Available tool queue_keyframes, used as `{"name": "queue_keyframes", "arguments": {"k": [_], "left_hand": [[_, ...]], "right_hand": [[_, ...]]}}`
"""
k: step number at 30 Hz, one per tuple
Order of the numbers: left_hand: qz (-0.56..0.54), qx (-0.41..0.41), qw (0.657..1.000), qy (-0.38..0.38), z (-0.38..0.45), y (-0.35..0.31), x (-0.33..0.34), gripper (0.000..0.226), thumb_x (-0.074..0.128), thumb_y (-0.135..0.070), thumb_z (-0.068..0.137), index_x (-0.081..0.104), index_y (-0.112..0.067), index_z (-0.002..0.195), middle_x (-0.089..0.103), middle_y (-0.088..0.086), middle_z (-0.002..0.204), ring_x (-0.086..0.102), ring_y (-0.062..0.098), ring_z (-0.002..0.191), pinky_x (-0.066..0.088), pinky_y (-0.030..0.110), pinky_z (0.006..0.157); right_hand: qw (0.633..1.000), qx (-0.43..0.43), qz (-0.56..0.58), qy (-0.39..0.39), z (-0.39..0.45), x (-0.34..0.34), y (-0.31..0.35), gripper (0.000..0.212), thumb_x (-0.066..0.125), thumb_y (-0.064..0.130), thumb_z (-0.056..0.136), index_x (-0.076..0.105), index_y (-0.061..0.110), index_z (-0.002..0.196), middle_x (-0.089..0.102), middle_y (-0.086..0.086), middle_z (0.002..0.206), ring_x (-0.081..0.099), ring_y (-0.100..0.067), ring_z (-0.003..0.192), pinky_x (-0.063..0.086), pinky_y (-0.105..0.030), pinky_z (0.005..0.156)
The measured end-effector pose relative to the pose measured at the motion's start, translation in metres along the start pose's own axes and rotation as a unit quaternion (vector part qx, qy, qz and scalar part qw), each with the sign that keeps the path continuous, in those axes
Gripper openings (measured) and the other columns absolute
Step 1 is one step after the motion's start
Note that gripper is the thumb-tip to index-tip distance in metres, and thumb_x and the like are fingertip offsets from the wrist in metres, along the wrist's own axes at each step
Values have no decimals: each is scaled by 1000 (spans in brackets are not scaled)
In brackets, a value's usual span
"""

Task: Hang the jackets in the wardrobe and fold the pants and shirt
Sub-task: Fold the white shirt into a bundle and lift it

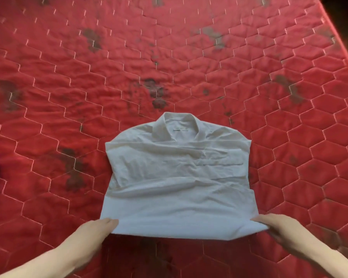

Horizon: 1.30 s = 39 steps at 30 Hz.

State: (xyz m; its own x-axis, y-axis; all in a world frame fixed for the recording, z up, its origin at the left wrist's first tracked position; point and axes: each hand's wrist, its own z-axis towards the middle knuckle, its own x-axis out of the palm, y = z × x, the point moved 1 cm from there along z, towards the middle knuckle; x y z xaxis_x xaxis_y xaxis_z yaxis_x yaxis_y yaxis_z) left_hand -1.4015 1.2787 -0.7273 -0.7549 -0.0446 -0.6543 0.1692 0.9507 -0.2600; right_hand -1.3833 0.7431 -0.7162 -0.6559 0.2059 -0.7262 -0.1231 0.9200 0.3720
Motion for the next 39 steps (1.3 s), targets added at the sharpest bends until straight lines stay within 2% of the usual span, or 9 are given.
{"name": "queue_keyframes", "arguments": {"k": [3, 6, 11, 14, 17, 21, 29, 33, 39], "left_hand": [[6, 22, 1000, 8, 3, 19, -23, 18, 57, -34, 104, 70, -37, 115, 66, -8, 103, 59, 14, 93, 47, 30, 78], [-44, 20, 996, -70, 13, 51, -59, 12, 69, -28, 97, 66, -27, 85, 62, -10, 69, 55, 4, 61, 46, 24, 64], [-214, -30, 963, -163, 41, 69, -106, 12, 81, -25, 89, 80, -29, 78, 69, -10, 63, 58, 4, 55, 46, 22, 56], [-306, -59, 930, -194, 56, 76, -119, 12, 82, -23, 89, 82, -31, 80, 74, -5, 66, 53, -1, 52, 41, 18, 50], [-375, -72, 896, -227, 73, 79, -127, 11, 81, -21, 91, 83, -29, 83, 79, -1, 78, 65, 5, 68, 52, 26, 64], [-455, -98, 843, -270, 98, 86, -126, 11, 76, -17, 95, 81, -20, 87, 79, 5, 81, 67, 10, 70, 54, 26, 69], [-473, -141, 774, -397, 155, 84, -132, 16, 67, -21, 98, 73, -13, 85, 67, -6, 73, 55, 5, 66, 45, 20, 58], [-477, -162, 749, -431, 188, 82, -144, 29, 64, -25, 96, 68, 4, 89, 52, 8, 78, 44, 18, 72, 35, 34, 60], [-443, -227, 734, -462, 223, 83, -155, 34, 60, -19, 97, 66, 12, 87, 44, 5, 72, 36, 12, 62, 34, 22, 51]], "right_hand": [[987, 37, 124, -92, -4, -18, -3, 42, 77, -4, 89, 76, 37, 98, 79, 15, 89, 75, -7, 83, 55, -33, 78], [967, 39, 201, -154, 3, -33, 5, 32, 74, -3, 91, 80, 29, 92, 78, 13, 86, 67, 3, 77, 50, -20, 74], [930, 67, 272, -238, 38, -46, 7, 16, 65, 33, 96, 73, 20, 92, 51, 12, 69, 39, -8, 64, 35, -36, 58], [915, 83, 296, -261, 62, -52, 3, 24, 60, 38, 101, 71, 18, 95, 55, -6, 74, 45, -9, 72, 38, -37, 63], [884, 109, 338, -303, 90, -57, 2, 23, 58, 40, 104, 71, 22, 96, 57, 6, 75, 47, -4, 73, 39, -25, 64], [869, 135, 330, -344, 137, -71, 1, 29, 56, 42, 105, 66, 16, 96, 57, 0, 73, 48, -12, 71, 41, -36, 64], [883, 157, 231, -378, 209, -92, 12, 31, 41, 38, 110, 62, 15, 111, 64, -9, 79, 61, -35, 77, 49, -53, 72], [891, 209, 160, -369, 239, -96, 7, 32, 37, 39, 110, 55, 13, 105, 67, -20, 89, 63, -44, 89, 48, -51, 78], [889, 265, 119, -354, 266, -91, -9, 39, 38, 39, 108, 60, 8, 113, 64, -28, 108, 59, -46, 106, 39, -45, 83]]}}
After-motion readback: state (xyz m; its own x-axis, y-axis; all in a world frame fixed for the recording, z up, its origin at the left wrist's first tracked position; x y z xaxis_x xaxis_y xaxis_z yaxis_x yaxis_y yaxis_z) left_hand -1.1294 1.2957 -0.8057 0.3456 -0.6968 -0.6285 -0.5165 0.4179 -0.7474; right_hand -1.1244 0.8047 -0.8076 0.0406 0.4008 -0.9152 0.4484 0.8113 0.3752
